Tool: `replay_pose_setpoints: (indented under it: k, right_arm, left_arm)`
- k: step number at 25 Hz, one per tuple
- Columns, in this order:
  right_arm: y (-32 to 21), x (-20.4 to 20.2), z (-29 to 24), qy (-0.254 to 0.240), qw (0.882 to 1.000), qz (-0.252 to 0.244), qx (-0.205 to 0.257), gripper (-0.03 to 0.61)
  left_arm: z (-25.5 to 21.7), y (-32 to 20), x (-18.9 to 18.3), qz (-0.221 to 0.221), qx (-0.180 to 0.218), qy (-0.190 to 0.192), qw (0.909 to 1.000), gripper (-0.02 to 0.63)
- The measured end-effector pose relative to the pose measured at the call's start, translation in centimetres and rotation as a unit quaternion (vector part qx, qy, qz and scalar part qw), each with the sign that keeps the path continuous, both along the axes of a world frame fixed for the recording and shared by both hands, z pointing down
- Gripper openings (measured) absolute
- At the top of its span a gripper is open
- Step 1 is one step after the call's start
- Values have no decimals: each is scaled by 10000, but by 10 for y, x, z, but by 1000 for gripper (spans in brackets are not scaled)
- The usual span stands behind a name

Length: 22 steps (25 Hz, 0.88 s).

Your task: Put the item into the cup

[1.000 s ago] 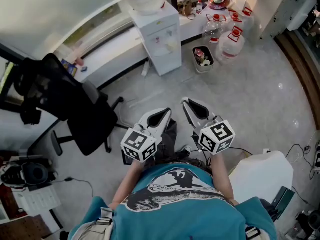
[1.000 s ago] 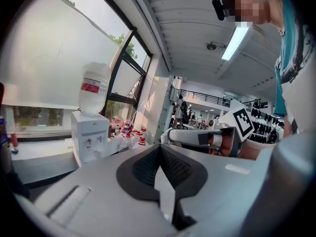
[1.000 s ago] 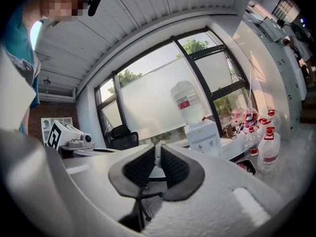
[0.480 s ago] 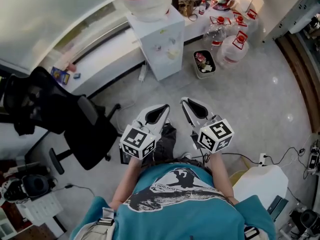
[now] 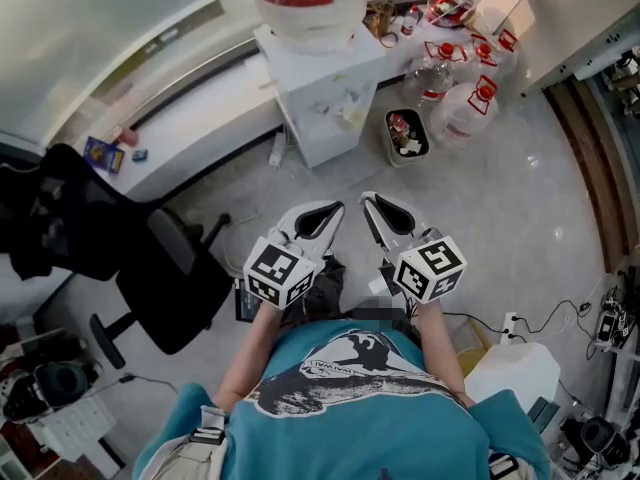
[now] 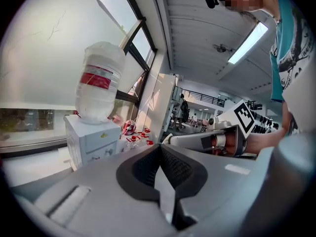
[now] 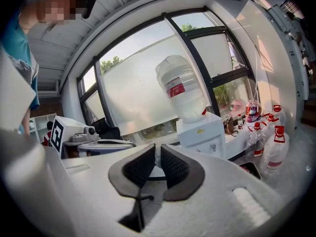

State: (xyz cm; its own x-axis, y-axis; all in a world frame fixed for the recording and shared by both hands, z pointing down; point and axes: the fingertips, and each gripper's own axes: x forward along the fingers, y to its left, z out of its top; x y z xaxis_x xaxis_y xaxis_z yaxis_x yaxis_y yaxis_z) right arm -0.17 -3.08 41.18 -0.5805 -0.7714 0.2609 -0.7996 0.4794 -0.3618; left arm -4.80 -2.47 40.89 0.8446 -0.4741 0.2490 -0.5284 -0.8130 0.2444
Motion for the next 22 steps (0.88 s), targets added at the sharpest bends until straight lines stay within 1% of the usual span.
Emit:
replay_pose_setpoints:
  k: [6, 16, 19, 22]
  right_arm:
    - [-14, -15, 6, 62, 9998, -93, -158, 35]
    - [-30, -21, 18, 104, 9990, -282, -329, 35]
    - [-41, -17, 20, 111, 9985, -407, -353, 35]
    - [-57, -12, 23, 105, 9977, -564, -351, 35]
  left_arm:
    - [7, -15, -9, 26, -63, -71, 10000, 11]
    - [15, -26, -16, -120, -181, -68, 9997, 12]
    - [17, -33, -11, -216, -208, -90, 9995, 12]
    - [19, -45, -8, -401, -222, -109, 9989, 12]
